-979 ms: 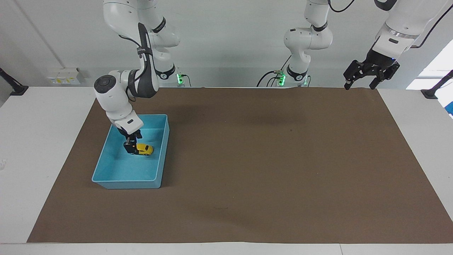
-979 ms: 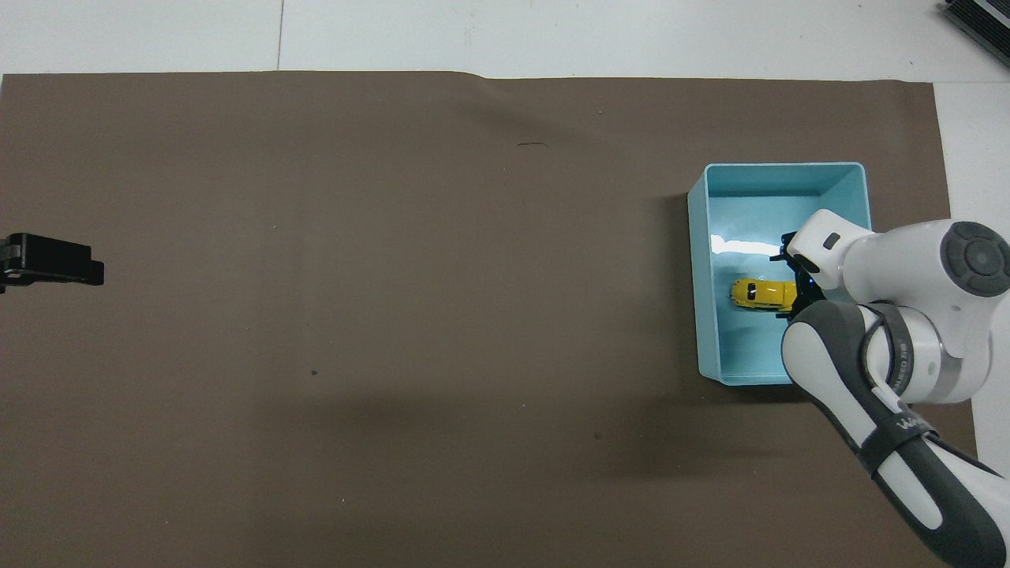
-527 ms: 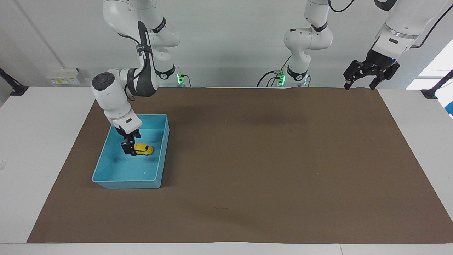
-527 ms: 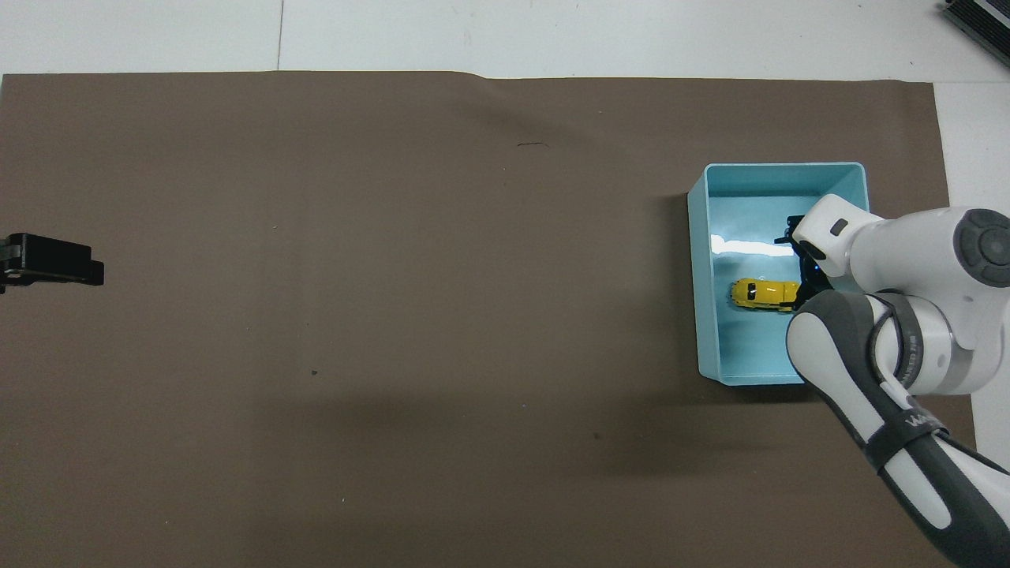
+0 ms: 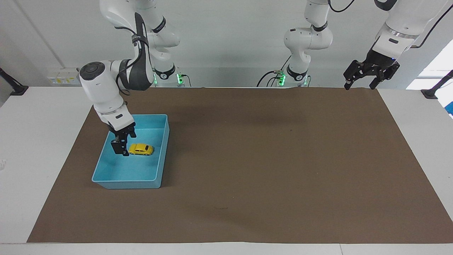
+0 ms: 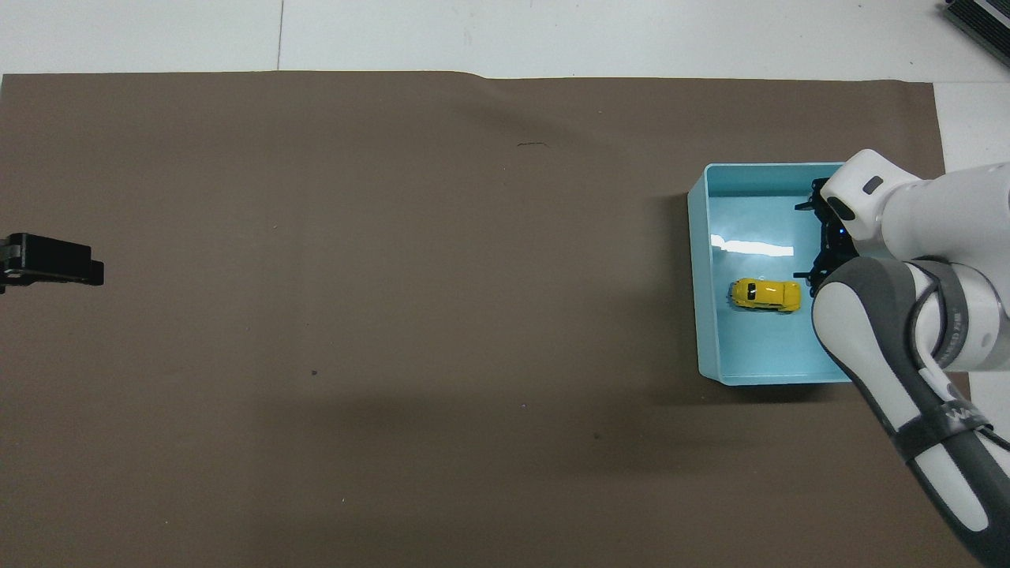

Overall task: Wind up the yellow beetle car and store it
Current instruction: 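Raise the right gripper up out of the blue box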

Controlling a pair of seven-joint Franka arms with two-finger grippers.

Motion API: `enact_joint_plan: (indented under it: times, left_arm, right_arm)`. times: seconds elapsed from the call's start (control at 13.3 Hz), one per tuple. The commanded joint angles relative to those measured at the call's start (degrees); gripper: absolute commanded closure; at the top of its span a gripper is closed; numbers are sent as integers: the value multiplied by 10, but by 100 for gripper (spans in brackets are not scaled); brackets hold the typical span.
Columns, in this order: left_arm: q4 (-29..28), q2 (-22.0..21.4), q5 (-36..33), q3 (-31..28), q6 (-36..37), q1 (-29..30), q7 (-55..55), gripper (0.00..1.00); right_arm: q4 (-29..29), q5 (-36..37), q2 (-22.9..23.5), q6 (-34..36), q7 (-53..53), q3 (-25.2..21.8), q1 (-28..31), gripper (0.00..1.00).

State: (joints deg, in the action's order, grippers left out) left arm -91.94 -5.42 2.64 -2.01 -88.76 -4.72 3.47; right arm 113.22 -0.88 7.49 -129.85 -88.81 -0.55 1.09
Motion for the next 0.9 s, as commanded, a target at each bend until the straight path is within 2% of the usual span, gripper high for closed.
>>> enact_joint_plan:
  times: [0.0, 0.53, 0.83]
  left_arm:
    - [6, -4, 6, 5, 14, 11, -4, 0]
    - [6, -4, 6, 6, 14, 11, -4, 0]
    - [6, -4, 6, 5, 14, 11, -4, 0]
  right_arm:
    - [-21, -8, -2, 27, 48, 12, 1, 0]
    - [-98, -8, -8, 115, 101, 13, 3, 0]
    - [-108, -8, -46, 141, 193, 8, 1, 0]
